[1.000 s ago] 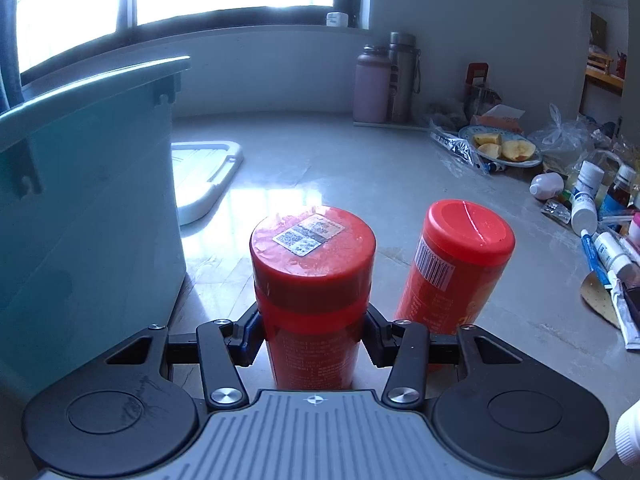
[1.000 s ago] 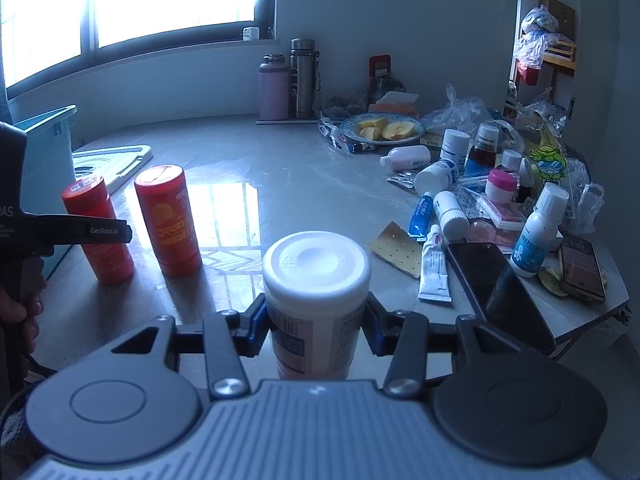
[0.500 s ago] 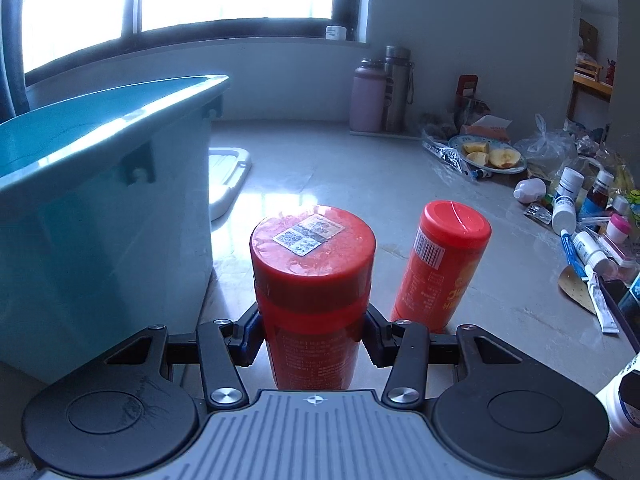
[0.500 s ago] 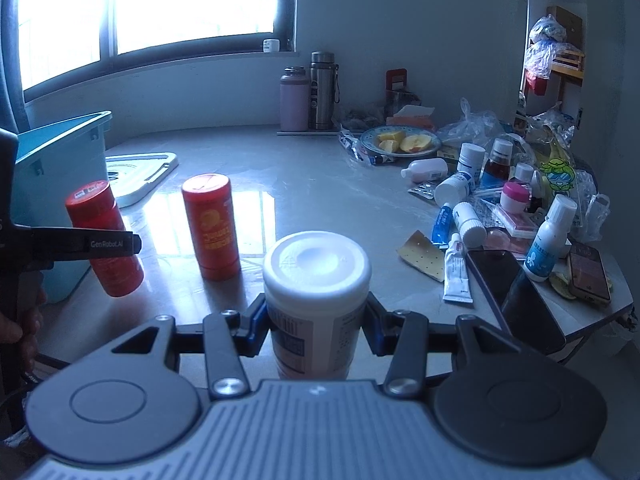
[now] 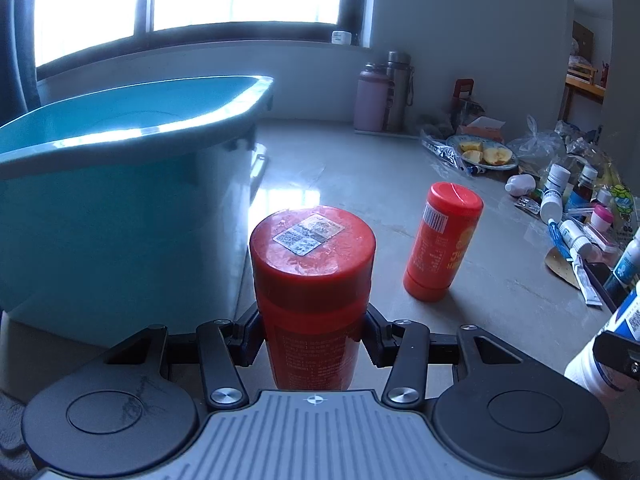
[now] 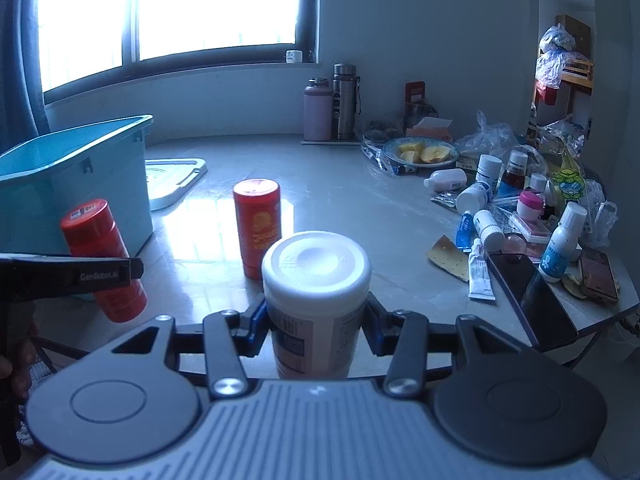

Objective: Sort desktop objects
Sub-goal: 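Carry the red canister in the left gripper while the right gripper carries the jar to the bin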

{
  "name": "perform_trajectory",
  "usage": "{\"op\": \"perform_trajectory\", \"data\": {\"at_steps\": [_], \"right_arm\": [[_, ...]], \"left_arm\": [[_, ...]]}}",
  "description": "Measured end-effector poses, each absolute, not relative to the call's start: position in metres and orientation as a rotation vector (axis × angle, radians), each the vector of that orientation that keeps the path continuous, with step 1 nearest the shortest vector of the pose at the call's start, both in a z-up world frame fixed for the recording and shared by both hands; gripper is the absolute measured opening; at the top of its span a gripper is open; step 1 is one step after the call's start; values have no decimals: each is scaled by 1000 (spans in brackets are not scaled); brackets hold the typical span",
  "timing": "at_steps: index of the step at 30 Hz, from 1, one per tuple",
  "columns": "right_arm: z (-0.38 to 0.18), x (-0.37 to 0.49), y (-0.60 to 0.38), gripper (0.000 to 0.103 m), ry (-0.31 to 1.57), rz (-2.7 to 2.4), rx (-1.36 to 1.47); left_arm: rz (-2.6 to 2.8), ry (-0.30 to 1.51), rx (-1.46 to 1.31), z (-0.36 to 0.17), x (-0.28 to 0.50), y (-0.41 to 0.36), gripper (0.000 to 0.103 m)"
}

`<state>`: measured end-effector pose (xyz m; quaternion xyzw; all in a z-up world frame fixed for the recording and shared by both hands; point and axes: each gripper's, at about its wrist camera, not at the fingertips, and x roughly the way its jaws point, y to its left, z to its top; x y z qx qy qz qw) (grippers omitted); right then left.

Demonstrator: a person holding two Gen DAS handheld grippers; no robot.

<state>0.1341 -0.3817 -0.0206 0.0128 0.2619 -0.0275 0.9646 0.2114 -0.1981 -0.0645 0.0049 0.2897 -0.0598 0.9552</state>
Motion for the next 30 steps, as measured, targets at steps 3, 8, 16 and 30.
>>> {"op": "perform_trajectory", "data": {"at_steps": [3,8,16,30], "right_arm": [[-19,128,-371,48,525,-46,26],[-13,114,-350,48,519,-26,26],[-1,85,-311,48,496,19,20],[34,42,-242,48,438,82,15]], "left_arm": [[-118,585,4,-62,198,-186,50],[-111,586,12,-56,173,-162,50],[-82,582,17,-39,126,-114,50],[-11,569,-31,16,50,-6,50]]}}
